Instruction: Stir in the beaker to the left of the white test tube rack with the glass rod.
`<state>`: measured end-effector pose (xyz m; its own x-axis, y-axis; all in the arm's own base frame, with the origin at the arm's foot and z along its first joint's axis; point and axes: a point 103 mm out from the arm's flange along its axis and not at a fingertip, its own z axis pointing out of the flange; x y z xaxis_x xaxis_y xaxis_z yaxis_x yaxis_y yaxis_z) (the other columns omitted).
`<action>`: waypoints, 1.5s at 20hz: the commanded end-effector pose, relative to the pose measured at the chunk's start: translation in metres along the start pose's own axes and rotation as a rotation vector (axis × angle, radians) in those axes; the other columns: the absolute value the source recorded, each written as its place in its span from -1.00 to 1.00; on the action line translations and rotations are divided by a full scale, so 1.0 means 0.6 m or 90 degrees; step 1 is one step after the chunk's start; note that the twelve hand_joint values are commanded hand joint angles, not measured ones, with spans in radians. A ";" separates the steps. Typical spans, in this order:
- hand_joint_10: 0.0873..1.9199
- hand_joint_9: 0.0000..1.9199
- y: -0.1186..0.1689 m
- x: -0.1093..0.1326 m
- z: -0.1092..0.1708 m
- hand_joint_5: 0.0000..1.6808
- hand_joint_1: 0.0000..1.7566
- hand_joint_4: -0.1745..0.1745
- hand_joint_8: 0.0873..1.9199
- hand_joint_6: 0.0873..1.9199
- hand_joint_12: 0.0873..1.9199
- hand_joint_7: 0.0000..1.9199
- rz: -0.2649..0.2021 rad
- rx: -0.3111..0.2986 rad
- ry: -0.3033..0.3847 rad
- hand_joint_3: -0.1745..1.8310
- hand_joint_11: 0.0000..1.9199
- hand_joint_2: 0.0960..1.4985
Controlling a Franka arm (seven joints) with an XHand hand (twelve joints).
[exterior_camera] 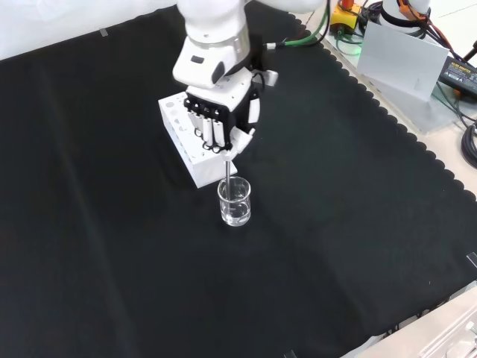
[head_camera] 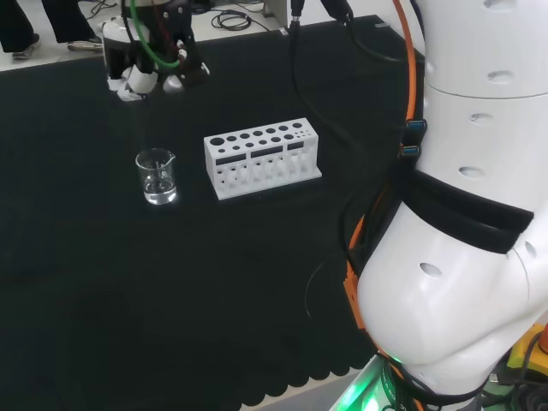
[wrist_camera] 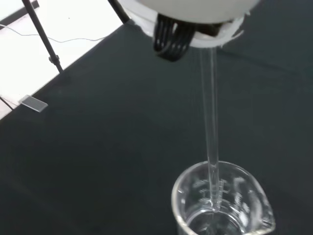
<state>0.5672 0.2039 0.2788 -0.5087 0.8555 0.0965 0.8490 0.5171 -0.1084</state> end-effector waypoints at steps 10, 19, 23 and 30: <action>-0.11 0.58 -0.095 0.000 0.011 0.64 0.50 -1.00 0.08 -0.93 -0.43 0.24 0.048 0.042 -0.023 -0.21 0.65 -0.13; -0.11 0.58 -0.076 0.054 0.015 0.65 0.50 -1.00 0.08 -0.93 -0.43 0.24 0.012 0.034 -0.017 -0.21 0.65 -0.13; -0.11 0.58 -0.050 0.059 0.011 0.65 0.50 -1.00 0.08 -0.93 -0.43 0.24 -0.008 0.025 -0.002 -0.21 0.65 -0.13; -0.11 0.58 -0.015 0.026 -0.002 0.65 0.50 -1.00 0.08 -0.93 -0.43 0.24 -0.020 0.011 0.007 -0.21 0.65 -0.13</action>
<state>0.5337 0.2156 0.2827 -0.5185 0.8500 0.0933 0.8393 0.5267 -0.1349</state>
